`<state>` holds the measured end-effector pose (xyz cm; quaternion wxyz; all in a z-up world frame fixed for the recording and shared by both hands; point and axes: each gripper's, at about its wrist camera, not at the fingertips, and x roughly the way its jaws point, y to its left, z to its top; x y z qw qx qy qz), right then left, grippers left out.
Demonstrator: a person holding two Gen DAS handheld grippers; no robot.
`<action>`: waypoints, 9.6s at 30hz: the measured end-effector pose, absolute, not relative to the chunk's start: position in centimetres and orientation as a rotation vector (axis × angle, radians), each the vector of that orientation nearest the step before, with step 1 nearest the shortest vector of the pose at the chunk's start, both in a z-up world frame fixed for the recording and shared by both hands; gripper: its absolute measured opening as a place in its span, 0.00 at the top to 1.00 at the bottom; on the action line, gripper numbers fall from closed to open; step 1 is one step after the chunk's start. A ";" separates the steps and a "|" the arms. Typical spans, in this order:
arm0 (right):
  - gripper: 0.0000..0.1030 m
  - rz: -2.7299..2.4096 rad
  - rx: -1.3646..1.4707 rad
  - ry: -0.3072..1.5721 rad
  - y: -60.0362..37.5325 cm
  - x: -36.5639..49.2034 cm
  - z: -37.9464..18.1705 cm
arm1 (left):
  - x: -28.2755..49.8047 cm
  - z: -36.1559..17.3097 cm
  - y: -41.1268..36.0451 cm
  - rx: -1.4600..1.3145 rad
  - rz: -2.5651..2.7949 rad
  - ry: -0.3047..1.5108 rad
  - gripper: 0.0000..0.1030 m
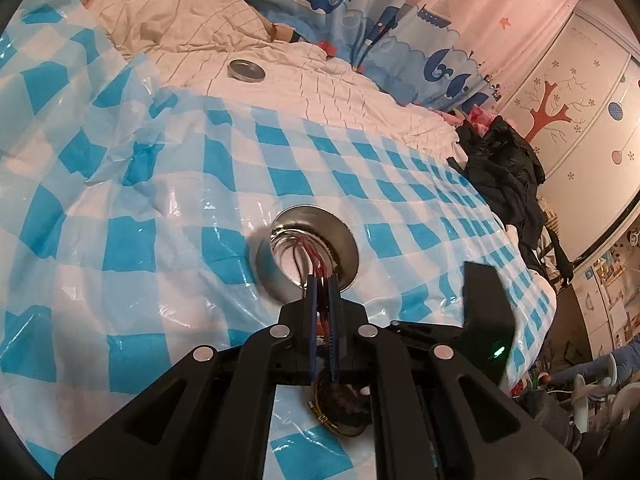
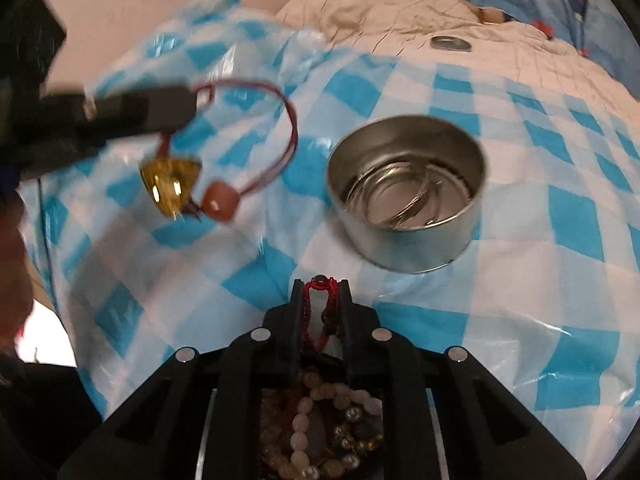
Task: Organize jewelry
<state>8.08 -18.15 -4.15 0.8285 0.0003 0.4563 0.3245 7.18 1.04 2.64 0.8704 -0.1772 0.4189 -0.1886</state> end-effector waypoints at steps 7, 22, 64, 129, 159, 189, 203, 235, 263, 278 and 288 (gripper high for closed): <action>0.84 0.678 0.256 0.897 -23.2 9.2 -1.1 | 8.2 2.7 -0.3 -0.371 -0.411 0.874 0.96; 0.83 0.662 0.218 0.829 -21.6 14.5 1.4 | 14.8 -2.1 -1.8 -0.479 -0.176 1.025 0.61; 0.24 0.465 0.054 0.910 -28.5 3.1 0.9 | 1.8 0.0 -7.1 0.044 -0.295 0.905 0.28; 0.22 0.612 -0.105 1.015 -22.5 2.8 -3.7 | 2.1 1.7 -4.9 -0.174 -0.470 0.856 0.94; 0.92 0.724 0.140 0.970 -24.2 3.6 -1.7 | 2.4 1.9 -5.0 -0.155 -0.430 0.847 0.94; 0.92 0.706 0.242 0.877 -24.7 5.2 1.3 | 3.3 3.9 -3.8 -0.143 -0.347 0.773 0.94; 0.92 0.695 0.203 0.827 -20.7 10.7 4.2 | 8.4 5.1 -2.4 -0.323 -0.371 0.729 0.94; 0.16 0.446 0.229 0.873 -24.6 9.9 2.6 | 7.7 3.7 -3.0 -0.201 0.035 0.805 0.10; 0.09 0.450 0.191 0.930 -25.9 7.0 1.3 | 6.5 2.7 -6.2 -0.130 -0.001 0.823 0.08; 0.09 0.464 0.183 0.949 -25.4 7.0 0.8 | 6.5 2.7 -6.0 -0.121 -0.001 0.827 0.08; 0.09 0.469 0.179 0.955 -25.2 7.0 0.6 | 6.5 2.5 -6.1 -0.114 -0.004 0.829 0.08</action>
